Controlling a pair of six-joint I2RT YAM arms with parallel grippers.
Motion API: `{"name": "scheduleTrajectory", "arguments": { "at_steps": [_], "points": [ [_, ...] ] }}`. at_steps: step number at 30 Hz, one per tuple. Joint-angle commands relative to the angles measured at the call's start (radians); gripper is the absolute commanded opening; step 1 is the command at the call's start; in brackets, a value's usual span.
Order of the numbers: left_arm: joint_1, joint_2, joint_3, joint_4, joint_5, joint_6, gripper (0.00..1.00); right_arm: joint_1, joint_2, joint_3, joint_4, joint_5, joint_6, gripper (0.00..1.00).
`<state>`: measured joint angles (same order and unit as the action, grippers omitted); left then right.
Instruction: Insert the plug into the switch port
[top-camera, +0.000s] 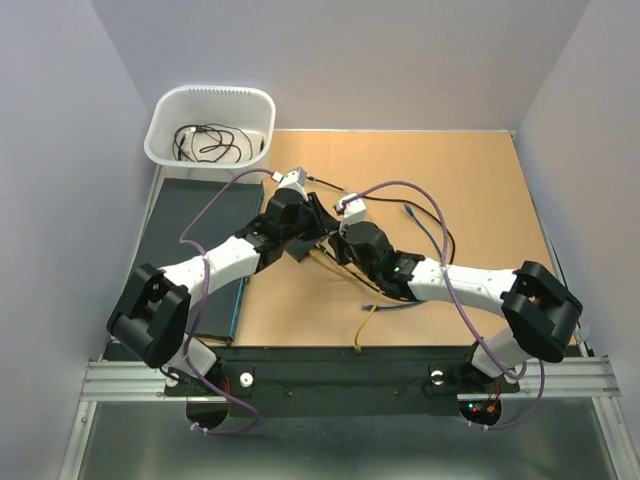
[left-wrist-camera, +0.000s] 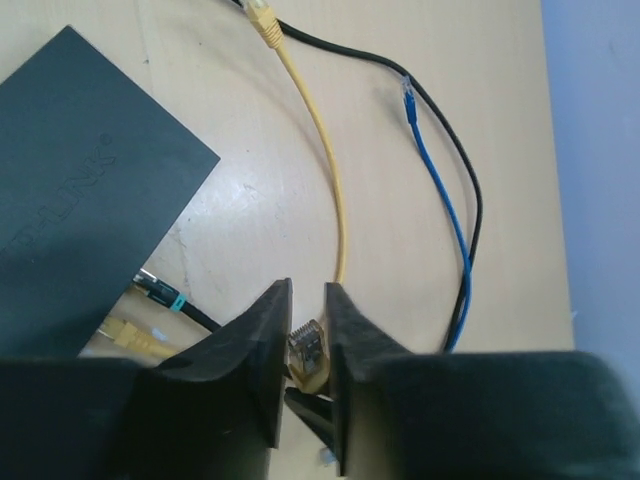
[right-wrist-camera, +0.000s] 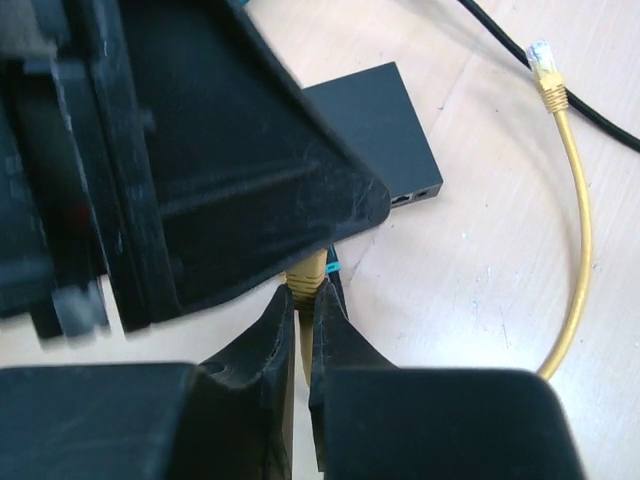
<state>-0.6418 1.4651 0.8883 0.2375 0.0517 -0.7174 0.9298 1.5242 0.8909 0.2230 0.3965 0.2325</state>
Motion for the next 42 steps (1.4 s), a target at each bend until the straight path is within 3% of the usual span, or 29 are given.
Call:
{"name": "scheduleTrajectory", "arguments": {
  "at_steps": [1, 2, 3, 5, 10, 12, 16, 21, 30, 35, 42],
  "points": [
    [0.011, -0.035, -0.008, 0.089, 0.068, 0.029, 0.49, 0.003, -0.107, -0.088, 0.200, -0.075, -0.013, 0.00],
    [0.017, -0.054, -0.037, 0.138, 0.091, 0.042, 0.83, 0.000, -0.122, -0.113, 0.222, -0.100, -0.024, 0.01],
    [0.025, -0.064, -0.049, 0.161, 0.105, 0.048, 0.89, -0.002, -0.133, -0.121, 0.229, -0.128, -0.027, 0.00],
    [0.054, -0.089, -0.081, 0.221, 0.131, 0.055, 0.89, -0.014, -0.159, -0.141, 0.249, -0.188, -0.025, 0.01],
    [0.119, -0.143, -0.178, 0.411, 0.258, 0.030, 0.85, -0.112, -0.211, -0.216, 0.349, -0.428, 0.062, 0.00],
    [0.142, -0.166, -0.237, 0.536, 0.331, -0.006, 0.75, -0.160, -0.228, -0.246, 0.395, -0.493, 0.100, 0.00],
    [0.146, -0.192, -0.294, 0.658, 0.382, -0.024, 0.62, -0.187, -0.222, -0.251, 0.421, -0.547, 0.122, 0.00],
    [0.146, -0.215, -0.330, 0.729, 0.401, -0.034, 0.61, -0.197, -0.197, -0.241, 0.440, -0.573, 0.140, 0.00],
    [0.145, -0.189, -0.331, 0.755, 0.413, -0.036, 0.62, -0.197, -0.153, -0.219, 0.466, -0.605, 0.160, 0.00],
    [0.140, -0.152, -0.318, 0.750, 0.432, -0.030, 0.56, -0.197, -0.131, -0.205, 0.473, -0.614, 0.169, 0.01],
    [0.123, -0.137, -0.289, 0.654, 0.396, 0.013, 0.54, -0.197, -0.124, -0.195, 0.483, -0.604, 0.179, 0.00]
  ]
}}
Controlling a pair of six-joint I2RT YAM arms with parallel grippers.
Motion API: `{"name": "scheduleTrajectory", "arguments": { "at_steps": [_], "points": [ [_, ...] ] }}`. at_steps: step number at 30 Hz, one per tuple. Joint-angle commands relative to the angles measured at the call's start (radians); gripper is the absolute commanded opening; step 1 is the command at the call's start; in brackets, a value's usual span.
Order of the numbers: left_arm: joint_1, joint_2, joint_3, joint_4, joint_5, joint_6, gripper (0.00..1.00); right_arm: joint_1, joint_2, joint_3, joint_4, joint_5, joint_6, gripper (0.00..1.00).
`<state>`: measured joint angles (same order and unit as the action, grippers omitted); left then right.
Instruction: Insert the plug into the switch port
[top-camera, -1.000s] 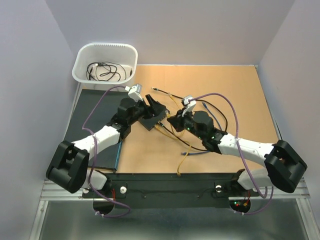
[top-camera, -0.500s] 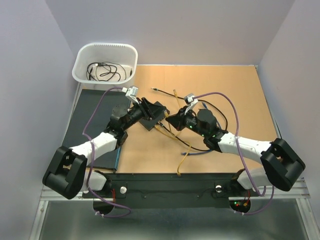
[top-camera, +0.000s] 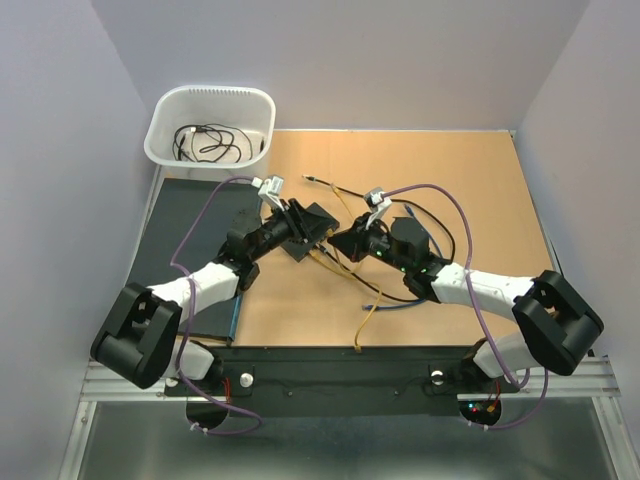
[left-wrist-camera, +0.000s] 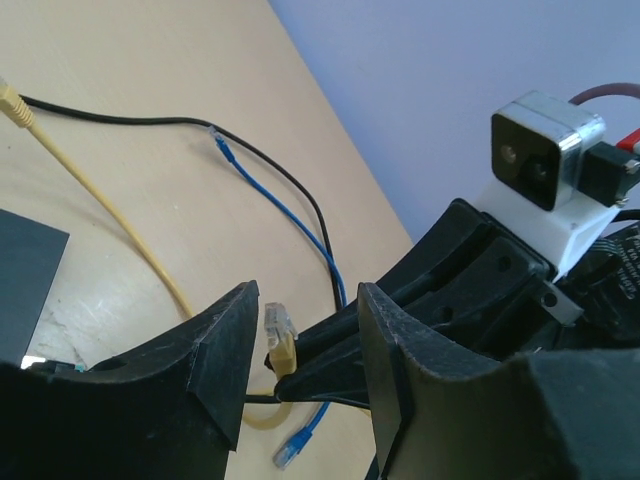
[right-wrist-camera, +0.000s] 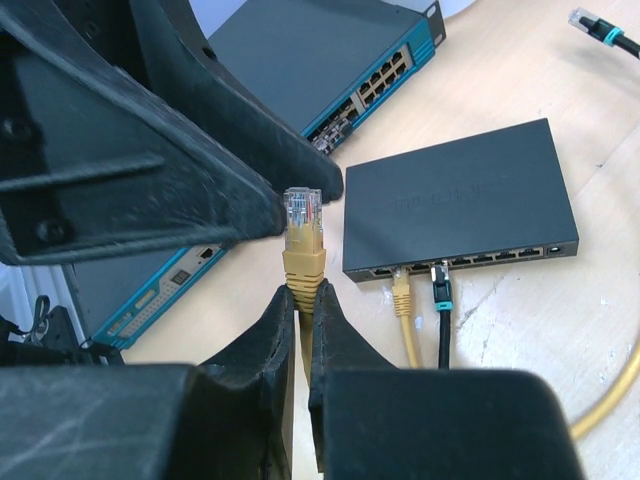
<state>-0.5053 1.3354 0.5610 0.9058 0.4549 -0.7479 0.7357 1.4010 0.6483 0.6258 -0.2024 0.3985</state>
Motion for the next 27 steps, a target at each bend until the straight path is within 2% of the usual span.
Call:
{"name": "scheduleTrajectory", "arguments": {
  "at_steps": [1, 4, 7, 9, 14, 15, 17, 18, 21, 27],
  "points": [
    [-0.015, -0.004, 0.042, -0.027, -0.012, 0.050, 0.54, -0.001, 0.003, 0.048, 0.080, -0.002, 0.014, 0.01],
    [-0.018, -0.002, 0.042, -0.041, -0.016, 0.058, 0.54, -0.002, 0.007, 0.051, 0.084, 0.006, 0.019, 0.00],
    [-0.022, -0.001, 0.043, -0.041, -0.018, 0.059, 0.38, -0.002, 0.023, 0.054, 0.087, 0.000, 0.025, 0.01],
    [-0.025, -0.002, 0.043, -0.041, -0.018, 0.062, 0.31, -0.002, 0.030, 0.056, 0.091, -0.005, 0.029, 0.00],
    [-0.029, -0.013, 0.046, -0.073, -0.047, 0.061, 0.00, -0.002, 0.035, 0.053, 0.094, -0.008, 0.020, 0.00],
    [-0.027, -0.015, 0.050, -0.088, -0.057, 0.059, 0.00, -0.002, 0.035, 0.053, 0.092, -0.003, 0.023, 0.00],
    [-0.029, -0.021, 0.057, -0.128, -0.081, 0.050, 0.00, -0.002, 0.026, 0.056, 0.074, 0.014, 0.013, 0.10],
    [-0.029, -0.021, 0.059, -0.158, -0.096, 0.047, 0.00, -0.002, 0.020, 0.060, 0.051, 0.018, 0.004, 0.25],
    [-0.030, -0.015, 0.074, -0.200, -0.102, 0.051, 0.00, -0.002, 0.019, 0.097, -0.023, 0.052, -0.033, 0.46],
    [-0.035, 0.011, 0.088, -0.222, -0.117, 0.050, 0.00, -0.002, 0.033, 0.165, -0.132, 0.104, -0.073, 0.48]
  ]
}}
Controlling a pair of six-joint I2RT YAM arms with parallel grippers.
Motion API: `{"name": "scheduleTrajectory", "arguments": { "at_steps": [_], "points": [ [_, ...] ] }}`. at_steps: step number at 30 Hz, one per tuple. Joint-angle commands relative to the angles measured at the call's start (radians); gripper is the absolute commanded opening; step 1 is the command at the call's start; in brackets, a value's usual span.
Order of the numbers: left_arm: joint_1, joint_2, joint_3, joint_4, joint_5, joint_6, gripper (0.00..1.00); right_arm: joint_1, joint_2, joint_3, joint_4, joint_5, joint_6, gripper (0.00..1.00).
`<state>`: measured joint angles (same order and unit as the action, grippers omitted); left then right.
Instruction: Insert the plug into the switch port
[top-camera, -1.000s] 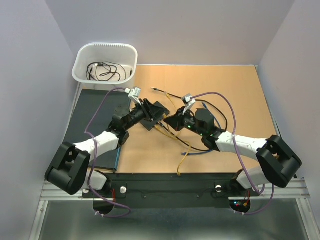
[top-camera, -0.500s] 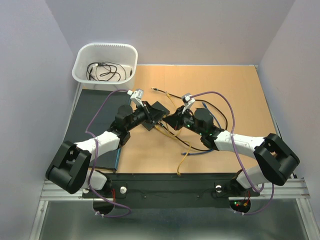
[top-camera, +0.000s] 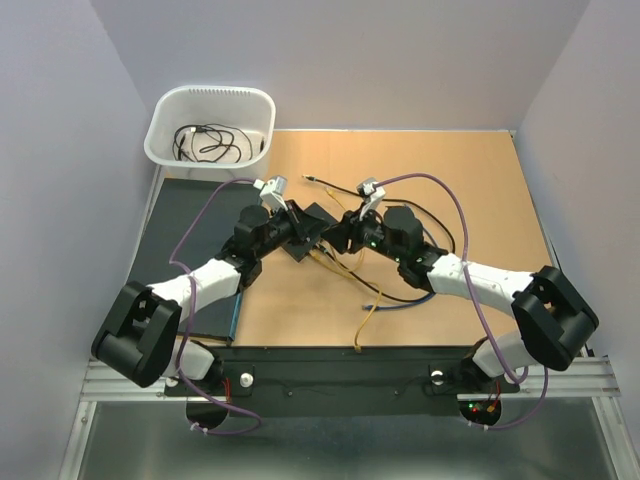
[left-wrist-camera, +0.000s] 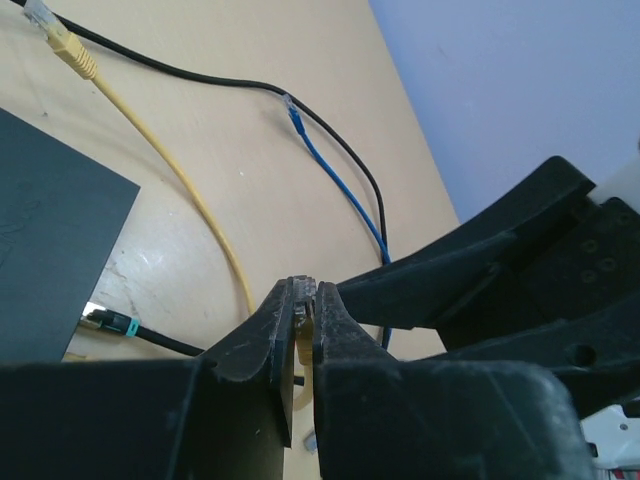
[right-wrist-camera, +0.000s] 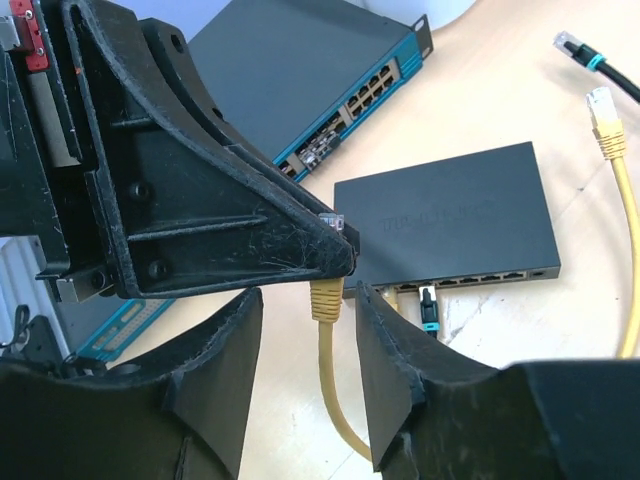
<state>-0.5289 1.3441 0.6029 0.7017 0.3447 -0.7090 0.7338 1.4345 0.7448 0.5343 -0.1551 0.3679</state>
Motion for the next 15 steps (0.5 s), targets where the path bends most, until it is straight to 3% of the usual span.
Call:
{"name": "scheduleTrajectory", "arguments": {
  "at_steps": [1, 6, 15],
  "points": [
    [-0.013, 0.004, 0.051, -0.019, -0.006, 0.011, 0.00, -0.001, 0.001, 0.074, -0.048, 0.060, -0.046, 0.46],
    [-0.017, 0.015, 0.067, -0.031, -0.016, 0.011, 0.00, -0.001, 0.012, 0.099, -0.097, 0.081, -0.060, 0.39],
    [-0.023, 0.041, 0.083, -0.036, -0.023, 0.011, 0.00, 0.001, 0.044, 0.108, -0.106, 0.072, -0.047, 0.37]
  ]
}}
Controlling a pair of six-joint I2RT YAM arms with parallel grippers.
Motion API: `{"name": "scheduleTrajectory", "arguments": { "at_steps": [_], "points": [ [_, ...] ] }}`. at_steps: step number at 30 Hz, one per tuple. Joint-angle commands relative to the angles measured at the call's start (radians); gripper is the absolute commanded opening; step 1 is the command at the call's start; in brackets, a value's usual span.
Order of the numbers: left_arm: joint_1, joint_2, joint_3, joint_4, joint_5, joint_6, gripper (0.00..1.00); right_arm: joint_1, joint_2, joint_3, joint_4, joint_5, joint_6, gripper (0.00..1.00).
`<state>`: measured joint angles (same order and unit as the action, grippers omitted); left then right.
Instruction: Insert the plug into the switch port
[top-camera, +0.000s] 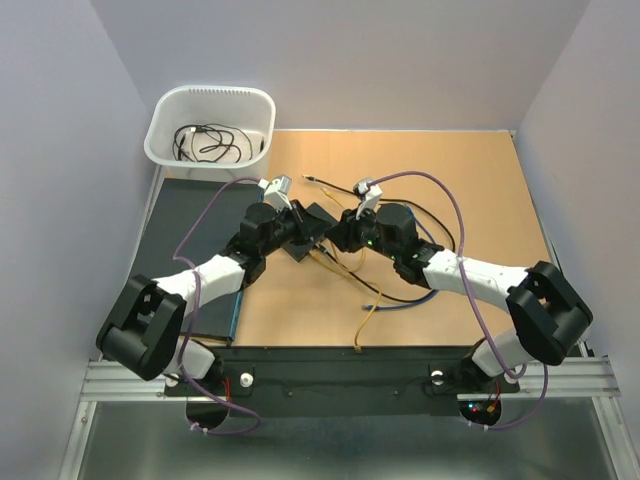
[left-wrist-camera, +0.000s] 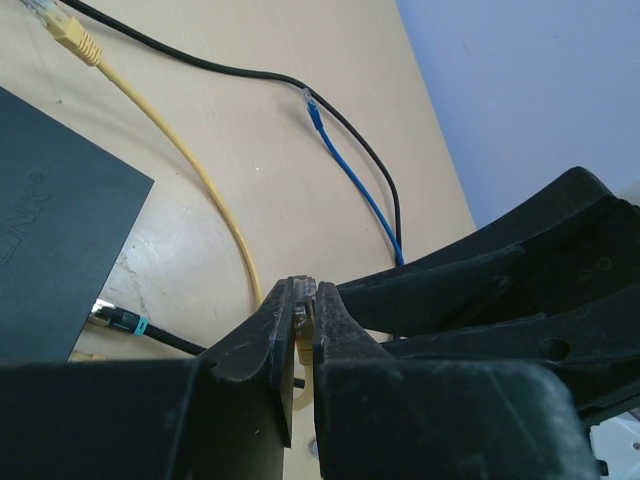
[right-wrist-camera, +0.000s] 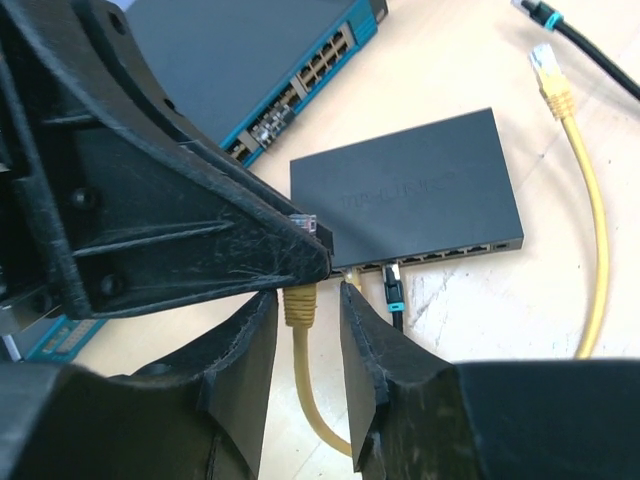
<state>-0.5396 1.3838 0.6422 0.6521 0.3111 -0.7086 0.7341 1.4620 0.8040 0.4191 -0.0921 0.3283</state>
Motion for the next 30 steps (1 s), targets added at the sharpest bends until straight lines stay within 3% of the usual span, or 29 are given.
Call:
{"name": "scheduleTrajectory", "arguments": {
  "at_steps": [1, 11, 14, 18, 19, 22, 23, 30],
  "points": [
    [-0.013, 0.000, 0.042, 0.014, 0.010, 0.011, 0.00, 0.002, 0.024, 0.047, 0.010, 0.008, -0.006, 0.36],
    [-0.014, 0.011, 0.043, 0.012, 0.005, 0.012, 0.00, 0.002, 0.021, 0.031, 0.043, 0.031, 0.006, 0.31],
    [-0.014, 0.014, 0.042, 0.014, 0.003, 0.011, 0.00, 0.004, 0.020, 0.027, 0.049, 0.034, 0.005, 0.23],
    [-0.016, 0.018, 0.043, 0.015, 0.006, 0.015, 0.00, 0.004, 0.014, 0.012, 0.055, 0.070, 0.005, 0.01],
    [-0.016, 0.018, 0.043, 0.015, 0.009, 0.018, 0.00, 0.002, 0.012, 0.008, 0.056, 0.080, 0.008, 0.00],
    [-0.014, 0.020, 0.047, 0.015, 0.008, 0.034, 0.21, 0.004, -0.002, -0.012, 0.055, 0.141, -0.001, 0.00],
    [-0.014, 0.018, 0.047, 0.008, 0.002, 0.038, 0.34, -0.001, -0.009, -0.018, 0.034, 0.181, -0.026, 0.00],
    [0.020, 0.034, 0.060, -0.017, -0.006, 0.077, 0.56, -0.047, -0.045, -0.009, -0.095, 0.334, -0.149, 0.00]
  ]
}}
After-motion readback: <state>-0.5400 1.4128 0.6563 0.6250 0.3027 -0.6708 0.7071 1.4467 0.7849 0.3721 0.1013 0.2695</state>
